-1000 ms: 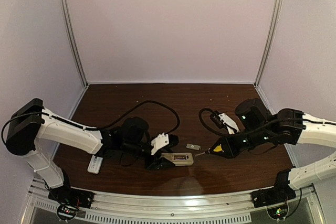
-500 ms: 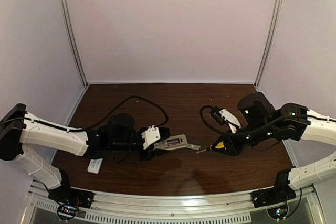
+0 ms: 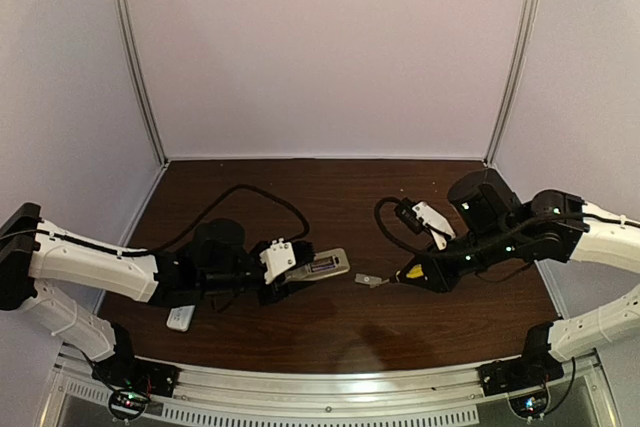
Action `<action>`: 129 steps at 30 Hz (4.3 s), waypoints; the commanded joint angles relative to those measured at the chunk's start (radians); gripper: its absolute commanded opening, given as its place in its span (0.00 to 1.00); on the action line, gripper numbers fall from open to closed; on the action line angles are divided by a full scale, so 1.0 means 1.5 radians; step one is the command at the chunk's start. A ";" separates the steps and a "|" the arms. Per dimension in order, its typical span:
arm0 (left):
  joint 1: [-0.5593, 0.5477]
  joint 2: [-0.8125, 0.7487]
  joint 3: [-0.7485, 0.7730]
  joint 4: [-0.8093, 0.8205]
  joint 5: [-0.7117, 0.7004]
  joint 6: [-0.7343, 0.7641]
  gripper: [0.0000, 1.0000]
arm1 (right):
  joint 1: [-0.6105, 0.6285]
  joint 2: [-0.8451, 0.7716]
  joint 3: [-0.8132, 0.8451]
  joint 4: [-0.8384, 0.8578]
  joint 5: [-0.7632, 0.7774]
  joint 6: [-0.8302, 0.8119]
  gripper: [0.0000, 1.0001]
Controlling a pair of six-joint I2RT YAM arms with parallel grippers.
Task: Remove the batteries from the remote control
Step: Remove the battery from the remote control without the battery cover.
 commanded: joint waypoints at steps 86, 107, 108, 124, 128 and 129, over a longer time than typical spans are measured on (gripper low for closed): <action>0.058 0.160 0.221 -0.089 0.172 0.327 0.00 | -0.053 0.143 0.093 0.050 0.030 -0.559 0.00; 0.057 0.178 0.204 -0.047 0.118 0.372 0.00 | -0.055 0.202 0.088 0.033 -0.018 -0.578 0.00; 0.058 0.181 0.203 -0.044 0.115 0.376 0.00 | -0.057 0.207 0.090 0.035 -0.021 -0.579 0.00; 0.074 0.218 0.219 -0.046 0.104 0.441 0.00 | -0.091 0.294 0.135 0.037 -0.072 -0.605 0.00; 0.076 0.227 0.227 -0.058 0.099 0.472 0.00 | -0.096 0.305 0.137 0.046 -0.082 -0.605 0.00; 0.076 0.229 0.228 -0.062 0.097 0.478 0.00 | -0.096 0.309 0.138 0.047 -0.084 -0.605 0.00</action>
